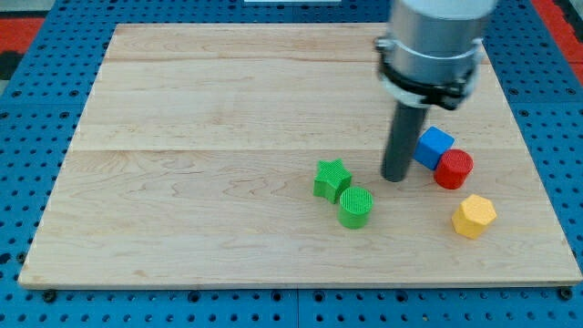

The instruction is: Slightly move green blocks upwards of the board

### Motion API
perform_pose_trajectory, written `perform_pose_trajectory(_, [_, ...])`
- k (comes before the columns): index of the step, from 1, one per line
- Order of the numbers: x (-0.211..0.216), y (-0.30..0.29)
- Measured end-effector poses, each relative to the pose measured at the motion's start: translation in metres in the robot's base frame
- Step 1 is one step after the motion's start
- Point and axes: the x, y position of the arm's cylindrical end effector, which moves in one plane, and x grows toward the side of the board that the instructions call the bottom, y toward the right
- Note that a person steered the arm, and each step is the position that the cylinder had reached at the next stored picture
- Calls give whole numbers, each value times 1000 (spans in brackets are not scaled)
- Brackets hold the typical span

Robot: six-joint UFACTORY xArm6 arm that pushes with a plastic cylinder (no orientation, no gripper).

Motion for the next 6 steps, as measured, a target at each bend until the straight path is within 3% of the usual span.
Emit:
perform_pose_trajectory(2, [75,-23])
perform_pose_trajectory(3, [55,-73])
perform_pose_trajectory(4, [31,-74])
perform_pose_trajectory(6, [15,32])
